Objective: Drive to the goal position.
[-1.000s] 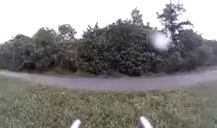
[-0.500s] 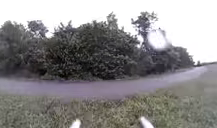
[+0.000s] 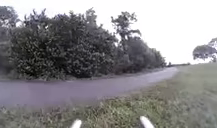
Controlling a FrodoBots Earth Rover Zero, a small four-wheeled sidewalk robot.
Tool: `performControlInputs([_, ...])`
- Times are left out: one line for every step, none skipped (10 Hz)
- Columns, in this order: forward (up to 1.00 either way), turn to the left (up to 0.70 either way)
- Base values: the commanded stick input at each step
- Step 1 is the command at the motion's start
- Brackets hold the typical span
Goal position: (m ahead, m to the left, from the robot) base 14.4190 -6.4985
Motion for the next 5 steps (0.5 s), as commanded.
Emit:
performControlInputs([0.70,0.00])
performControlInputs([0.70,0.00])
performControlInputs([0.70,0.00])
performControlInputs([0.70,0.00])
performControlInputs([0.70,0.00])
